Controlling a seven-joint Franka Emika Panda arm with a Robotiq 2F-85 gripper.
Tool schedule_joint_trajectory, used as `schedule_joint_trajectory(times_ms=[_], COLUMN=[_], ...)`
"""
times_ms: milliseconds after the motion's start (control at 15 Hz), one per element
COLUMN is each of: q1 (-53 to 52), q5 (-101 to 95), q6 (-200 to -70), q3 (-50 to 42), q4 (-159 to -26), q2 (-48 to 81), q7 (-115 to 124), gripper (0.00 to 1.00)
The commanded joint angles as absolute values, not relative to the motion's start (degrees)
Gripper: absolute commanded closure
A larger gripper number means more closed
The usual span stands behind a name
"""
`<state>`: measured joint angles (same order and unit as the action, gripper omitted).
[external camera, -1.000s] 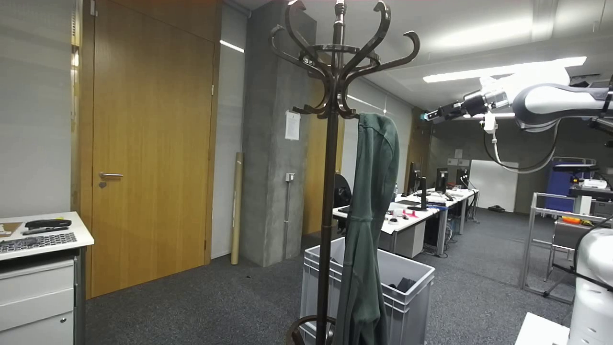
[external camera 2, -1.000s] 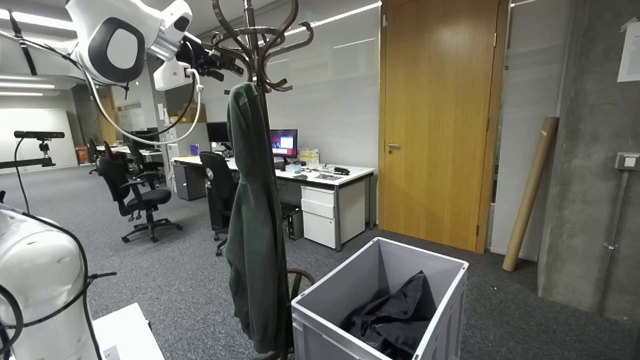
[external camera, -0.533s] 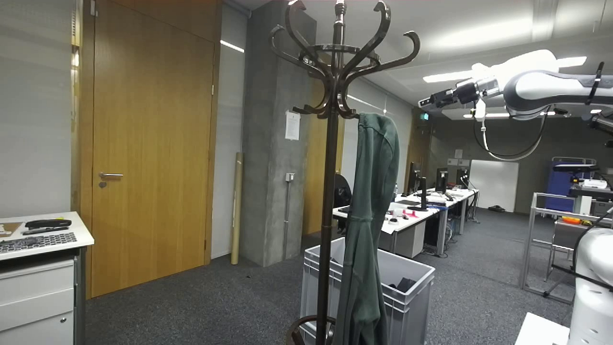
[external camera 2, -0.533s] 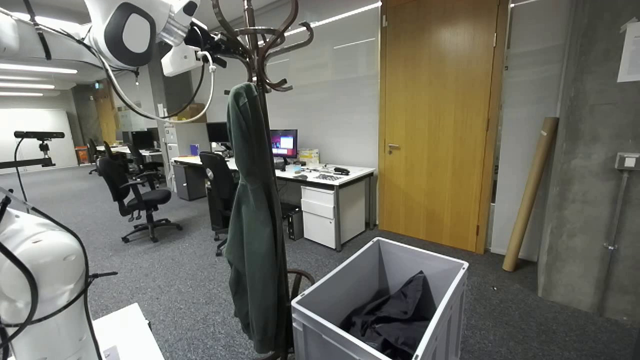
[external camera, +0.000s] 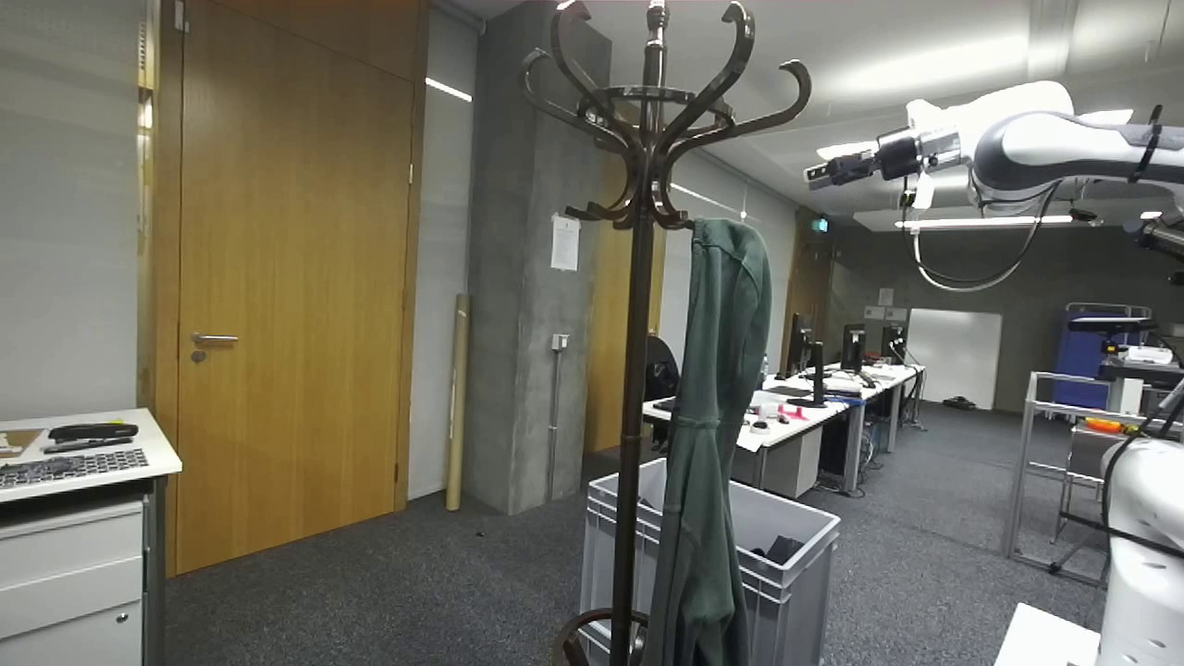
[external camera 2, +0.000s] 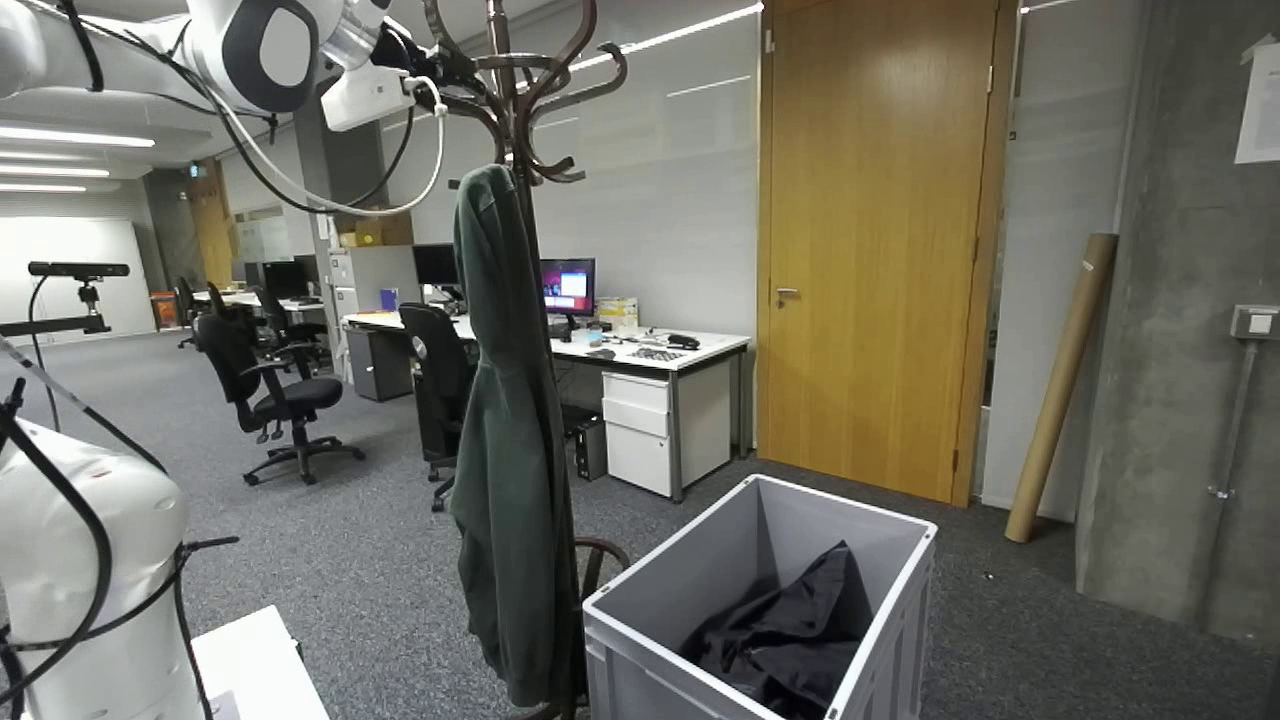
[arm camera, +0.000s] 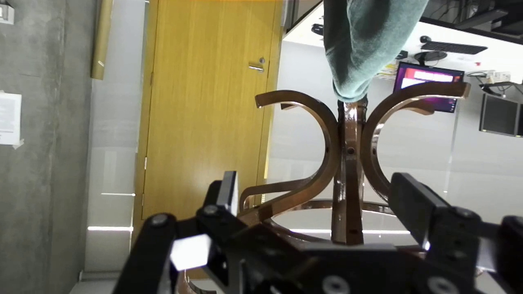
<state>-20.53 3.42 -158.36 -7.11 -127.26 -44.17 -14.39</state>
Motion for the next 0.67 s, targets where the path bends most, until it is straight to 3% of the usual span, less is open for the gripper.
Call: schedule_joint_trajectory(times_ms=[0,600], q1=[-26.7,-35.3], q5=[6.1,8.9], q6=[-160.5,-159.9], q3=[-11.0,-15.7], q4=[-124.1,-119.1], q2=[-42.8,-41.8], q7=[-20.6,-26.3], gripper=[0.0,0.0])
